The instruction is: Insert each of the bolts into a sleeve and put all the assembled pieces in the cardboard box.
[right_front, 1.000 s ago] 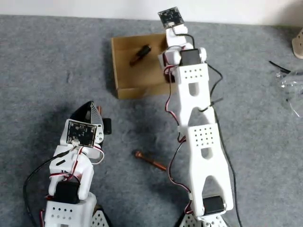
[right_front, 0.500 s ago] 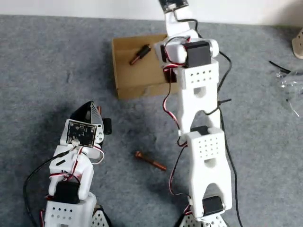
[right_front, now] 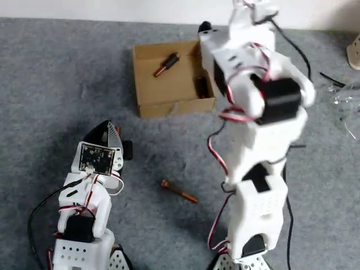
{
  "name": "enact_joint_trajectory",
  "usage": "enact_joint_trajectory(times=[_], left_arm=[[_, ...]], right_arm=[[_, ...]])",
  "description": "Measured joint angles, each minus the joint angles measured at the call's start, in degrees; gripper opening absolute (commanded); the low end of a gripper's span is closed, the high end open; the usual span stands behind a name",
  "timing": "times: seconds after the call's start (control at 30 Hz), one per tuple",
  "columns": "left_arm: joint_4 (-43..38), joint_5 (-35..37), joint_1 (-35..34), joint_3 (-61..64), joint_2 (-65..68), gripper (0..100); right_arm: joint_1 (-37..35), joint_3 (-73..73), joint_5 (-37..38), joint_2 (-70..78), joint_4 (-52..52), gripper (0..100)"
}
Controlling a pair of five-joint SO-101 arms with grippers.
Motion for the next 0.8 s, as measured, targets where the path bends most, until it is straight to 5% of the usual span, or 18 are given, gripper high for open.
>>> enact_joint_trajectory(times=[0.17, 0.8], left_arm=[[0.00, 0.00, 0.00, 0.00, 0.00, 1], [0.00, 0.00, 0.00, 0.00, 0.00, 1]], right_arm=[[-0.09, 5.19, 0.00, -8.97, 0.00, 24.6], [-0.35, 68.22, -0.35, -51.96, 0.09, 24.6]])
